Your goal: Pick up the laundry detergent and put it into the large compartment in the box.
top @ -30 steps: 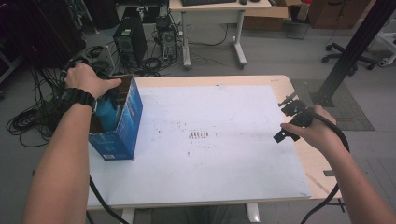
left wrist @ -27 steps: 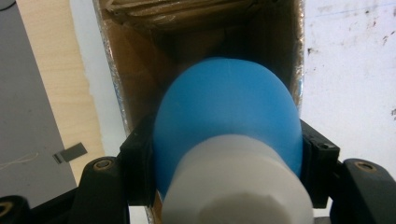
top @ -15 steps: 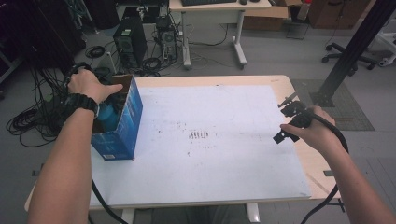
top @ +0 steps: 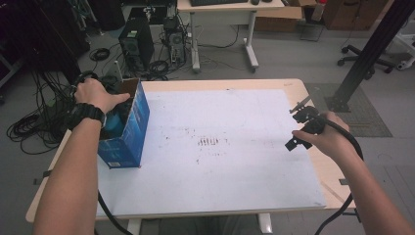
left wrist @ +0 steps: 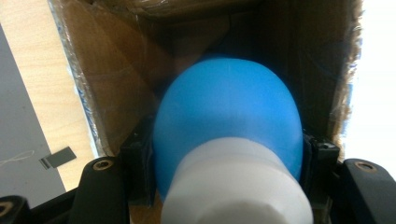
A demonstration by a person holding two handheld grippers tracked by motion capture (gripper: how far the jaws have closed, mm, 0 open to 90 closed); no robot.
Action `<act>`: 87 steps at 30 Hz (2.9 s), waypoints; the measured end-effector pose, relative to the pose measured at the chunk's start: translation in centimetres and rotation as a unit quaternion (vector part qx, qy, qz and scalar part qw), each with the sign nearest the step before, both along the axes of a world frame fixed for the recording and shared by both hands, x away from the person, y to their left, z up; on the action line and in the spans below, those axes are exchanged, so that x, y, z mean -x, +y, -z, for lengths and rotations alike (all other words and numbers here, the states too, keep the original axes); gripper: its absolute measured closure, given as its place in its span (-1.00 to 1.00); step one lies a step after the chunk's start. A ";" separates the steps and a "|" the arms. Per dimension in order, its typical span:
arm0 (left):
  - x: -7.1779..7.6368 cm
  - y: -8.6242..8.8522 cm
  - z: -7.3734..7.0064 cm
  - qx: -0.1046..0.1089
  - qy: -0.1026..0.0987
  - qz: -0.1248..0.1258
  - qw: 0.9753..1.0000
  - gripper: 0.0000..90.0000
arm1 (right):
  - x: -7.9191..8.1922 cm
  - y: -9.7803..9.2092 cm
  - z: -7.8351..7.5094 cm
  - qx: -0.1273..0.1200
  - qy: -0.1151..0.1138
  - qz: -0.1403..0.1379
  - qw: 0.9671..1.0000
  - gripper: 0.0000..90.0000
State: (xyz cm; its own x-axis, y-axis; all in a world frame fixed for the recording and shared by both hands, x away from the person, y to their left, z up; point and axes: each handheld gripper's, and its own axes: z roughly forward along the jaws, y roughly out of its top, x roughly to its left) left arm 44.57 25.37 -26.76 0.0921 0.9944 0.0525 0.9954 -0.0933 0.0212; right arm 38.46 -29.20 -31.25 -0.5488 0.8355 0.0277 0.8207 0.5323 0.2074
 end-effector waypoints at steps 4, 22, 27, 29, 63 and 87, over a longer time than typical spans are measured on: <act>0.0 0.1 0.4 0.002 0.001 -0.001 1.000 -0.17 | 0.0 0.1 0.1 0.000 0.001 0.000 1.000 -0.60; 0.1 0.1 1.0 0.000 0.003 -0.002 1.000 -0.17 | 0.1 0.0 0.0 0.001 0.001 -0.001 1.000 -0.60; 0.2 0.0 1.1 -0.001 0.002 -0.001 1.000 -0.17 | 0.2 -0.1 0.1 0.001 0.001 0.000 1.000 -0.60; 0.2 0.0 1.1 -0.001 0.002 -0.001 1.000 -0.17 | 0.3 -0.1 0.0 0.000 0.001 0.000 1.000 -0.60; 0.2 0.1 0.4 -0.003 -0.017 -0.003 1.000 -0.29 | 0.4 -0.2 0.8 -0.002 0.007 -0.002 1.000 -0.61; 0.8 -0.9 -4.2 -0.011 -0.050 0.013 0.999 -0.59 | 0.6 -0.5 0.7 -0.005 0.006 -0.002 1.000 -0.61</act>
